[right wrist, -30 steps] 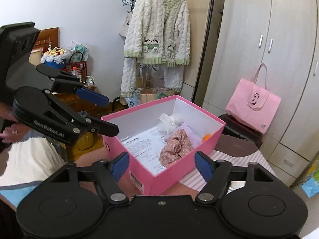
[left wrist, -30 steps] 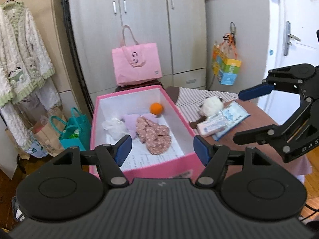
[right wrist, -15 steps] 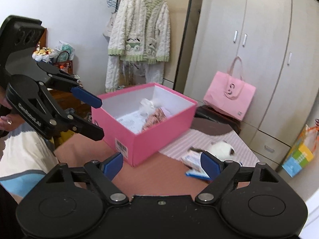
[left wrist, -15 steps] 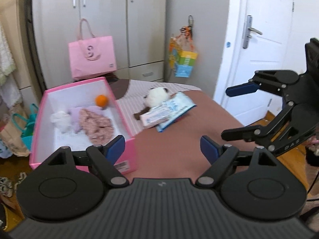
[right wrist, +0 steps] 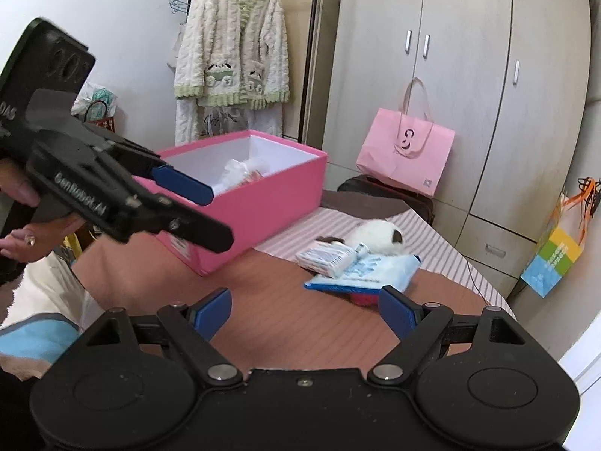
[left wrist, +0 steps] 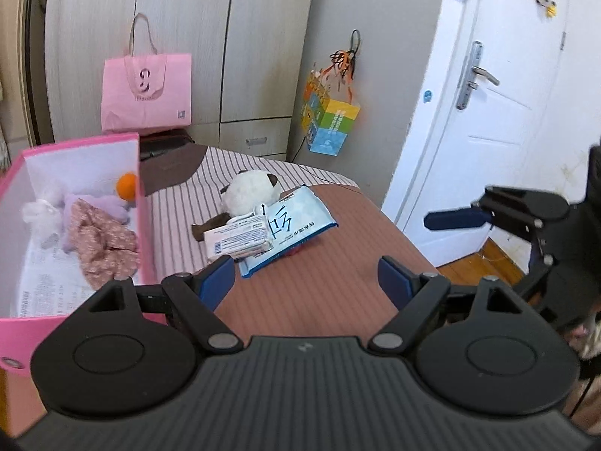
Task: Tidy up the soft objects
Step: 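Withdraw both tools from the box toward the soap and wipes, then grasp the white wrapped soap bar with the left tool while the right tool grasps the pink fluffy ball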
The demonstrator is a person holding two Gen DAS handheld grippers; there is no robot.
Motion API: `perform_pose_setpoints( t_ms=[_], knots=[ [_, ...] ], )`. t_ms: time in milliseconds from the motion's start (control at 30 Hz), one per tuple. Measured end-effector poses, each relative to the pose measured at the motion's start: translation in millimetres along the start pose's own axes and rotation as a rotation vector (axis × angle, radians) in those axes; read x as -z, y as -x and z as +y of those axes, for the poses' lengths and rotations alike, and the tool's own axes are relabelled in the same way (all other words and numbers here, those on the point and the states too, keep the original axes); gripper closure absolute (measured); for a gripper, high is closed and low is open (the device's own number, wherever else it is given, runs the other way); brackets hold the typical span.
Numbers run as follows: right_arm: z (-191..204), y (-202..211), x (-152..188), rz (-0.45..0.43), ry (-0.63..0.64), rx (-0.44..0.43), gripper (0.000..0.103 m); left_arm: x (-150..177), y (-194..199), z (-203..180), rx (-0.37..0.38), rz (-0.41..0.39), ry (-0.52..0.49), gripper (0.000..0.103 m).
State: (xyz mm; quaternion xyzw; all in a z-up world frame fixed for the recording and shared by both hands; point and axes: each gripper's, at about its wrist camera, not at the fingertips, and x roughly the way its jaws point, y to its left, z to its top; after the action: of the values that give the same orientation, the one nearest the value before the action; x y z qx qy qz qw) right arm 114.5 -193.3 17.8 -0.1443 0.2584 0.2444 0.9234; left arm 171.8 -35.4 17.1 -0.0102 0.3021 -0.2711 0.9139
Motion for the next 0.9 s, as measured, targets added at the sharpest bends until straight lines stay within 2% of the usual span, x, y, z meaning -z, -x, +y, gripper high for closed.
perform_pose_setpoints(
  t_ms=[233,400,533,700,900],
  knots=[
    [-40,-50,24,0.033,-0.033,-0.019,0.015,1,-65,14,-0.066,0.015,0.094,0.02],
    [-59,-88,35,0.035,-0.012,-0.022,0.015,-3,-97,29,-0.11,-0.021,0.165,0.02],
    [-72,-120,38,0.038,0.023,-0.027,0.015,-4,-125,40,-0.14,-0.004,0.217,0.02],
    [-86,-155,37,0.058,0.031,-0.043,0.015,-1,-148,44,-0.185,-0.005,0.178,0.02],
    [-95,-182,29,0.047,0.012,-0.078,0.015,-4,-166,54,-0.222,0.034,0.205,0.017]
  ],
)
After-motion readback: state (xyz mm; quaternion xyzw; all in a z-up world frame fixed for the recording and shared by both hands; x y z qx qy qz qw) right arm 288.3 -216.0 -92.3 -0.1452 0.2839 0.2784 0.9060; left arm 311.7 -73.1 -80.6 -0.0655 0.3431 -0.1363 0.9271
